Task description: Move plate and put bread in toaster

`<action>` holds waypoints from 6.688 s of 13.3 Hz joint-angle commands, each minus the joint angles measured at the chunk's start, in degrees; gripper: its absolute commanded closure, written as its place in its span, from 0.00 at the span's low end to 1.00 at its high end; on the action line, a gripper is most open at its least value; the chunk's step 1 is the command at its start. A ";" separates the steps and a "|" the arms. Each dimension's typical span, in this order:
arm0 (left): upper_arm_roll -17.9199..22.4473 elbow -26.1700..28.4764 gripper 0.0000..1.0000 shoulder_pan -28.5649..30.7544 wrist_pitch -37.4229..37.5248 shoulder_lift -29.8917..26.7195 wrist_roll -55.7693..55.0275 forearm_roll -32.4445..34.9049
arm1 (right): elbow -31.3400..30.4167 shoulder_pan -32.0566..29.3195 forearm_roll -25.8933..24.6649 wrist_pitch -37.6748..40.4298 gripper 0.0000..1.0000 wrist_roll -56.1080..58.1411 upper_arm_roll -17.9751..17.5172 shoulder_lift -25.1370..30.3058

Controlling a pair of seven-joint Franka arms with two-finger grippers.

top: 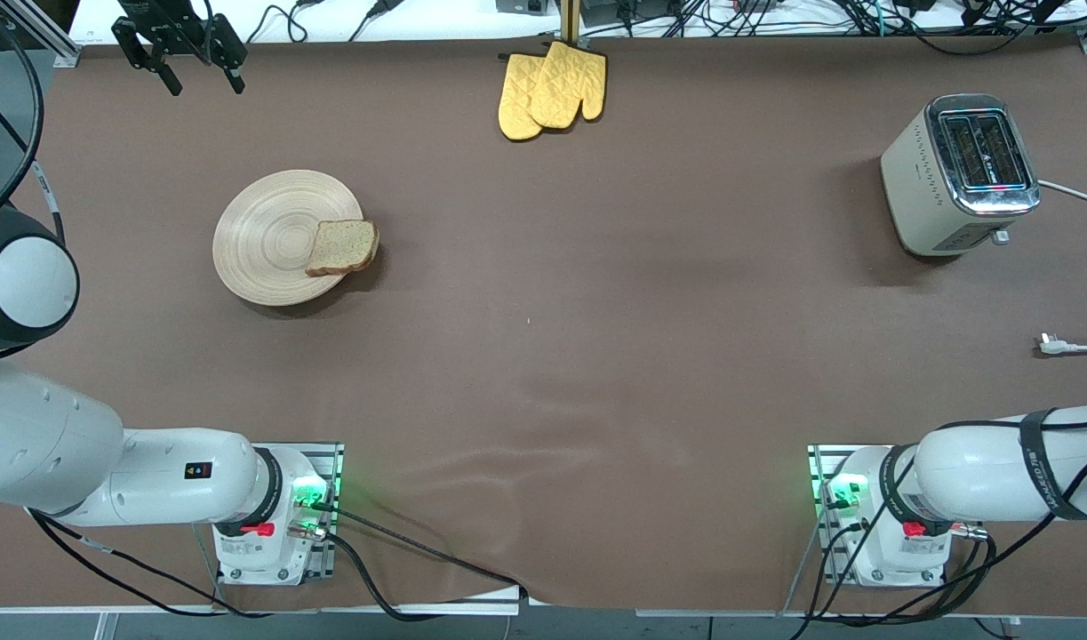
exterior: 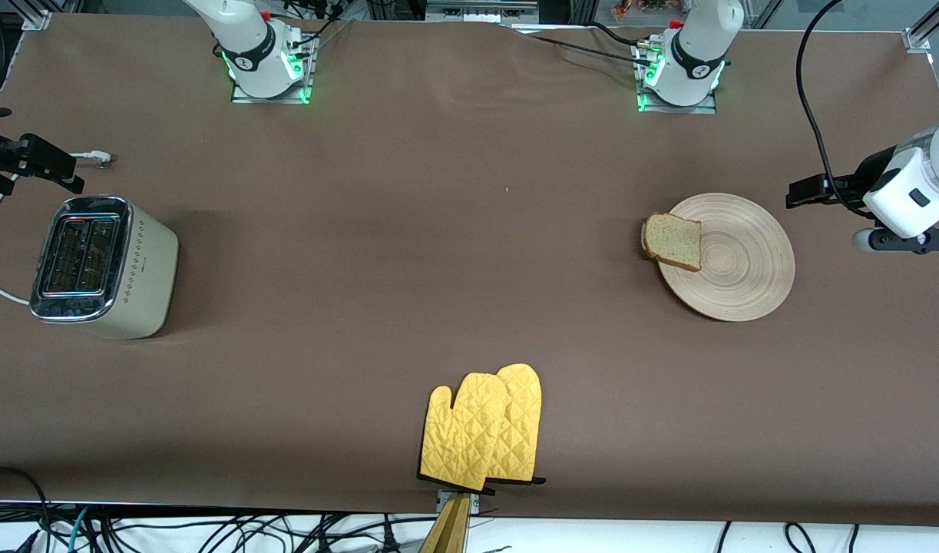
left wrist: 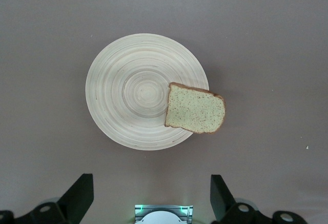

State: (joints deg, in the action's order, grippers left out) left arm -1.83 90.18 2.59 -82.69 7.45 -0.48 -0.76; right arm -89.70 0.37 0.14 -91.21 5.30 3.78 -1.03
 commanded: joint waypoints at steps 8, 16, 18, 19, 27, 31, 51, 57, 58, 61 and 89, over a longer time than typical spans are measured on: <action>1.22 -1.50 0.00 -0.22 1.56 0.90 -0.57 -0.91 | -1.53 -0.19 -0.23 -0.29 0.00 0.67 0.00 1.74; 16.77 -0.70 0.00 9.78 -8.45 16.08 35.60 -13.20 | -1.70 -0.19 -0.23 -0.29 0.00 0.67 0.26 1.91; 16.86 -0.97 0.00 13.56 -8.72 22.40 42.02 -16.45 | -1.70 -0.19 -0.23 -0.11 0.00 0.67 0.35 1.91; 17.73 -1.06 0.00 14.45 -8.72 26.00 46.93 -19.43 | -1.70 -0.19 -0.23 -0.11 0.00 0.67 0.35 1.91; 20.91 -0.80 0.00 16.74 -5.38 39.12 62.17 -32.10 | -1.71 -0.19 -0.23 -0.02 0.00 0.67 0.35 2.00; 20.20 0.00 0.00 16.57 -3.63 42.90 62.18 -37.38 | -1.79 -0.19 -0.23 -0.02 0.00 0.67 0.35 1.91; 14.85 0.27 1.00 15.43 3.21 42.21 56.91 -38.97 | -1.79 -0.28 -0.23 0.85 0.00 0.76 0.97 1.91; 5.64 0.52 1.00 15.25 7.10 39.84 54.28 -47.92 | -1.79 -0.28 -0.23 0.77 0.00 0.76 1.58 1.74; 3.52 0.87 1.00 14.99 6.93 39.31 54.01 -49.33 | -1.79 -0.28 -0.14 0.68 0.00 0.76 1.84 1.65; 2.10 1.32 1.00 9.21 1.76 38.96 53.22 -53.56 | -1.79 -0.28 -0.06 0.24 0.00 0.85 3.07 1.39; -0.45 18.35 0.00 -19.13 -36.14 23.52 36.08 -70.12 | -1.97 7.18 9.06 1.39 0.00 -7.92 -2.02 -6.96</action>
State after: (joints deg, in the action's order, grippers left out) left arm -2.70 99.64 -19.59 -119.24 40.85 35.27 -75.42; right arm -91.64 6.36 6.10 -89.44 0.28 1.74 -7.15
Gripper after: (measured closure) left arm 0.084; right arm 0.000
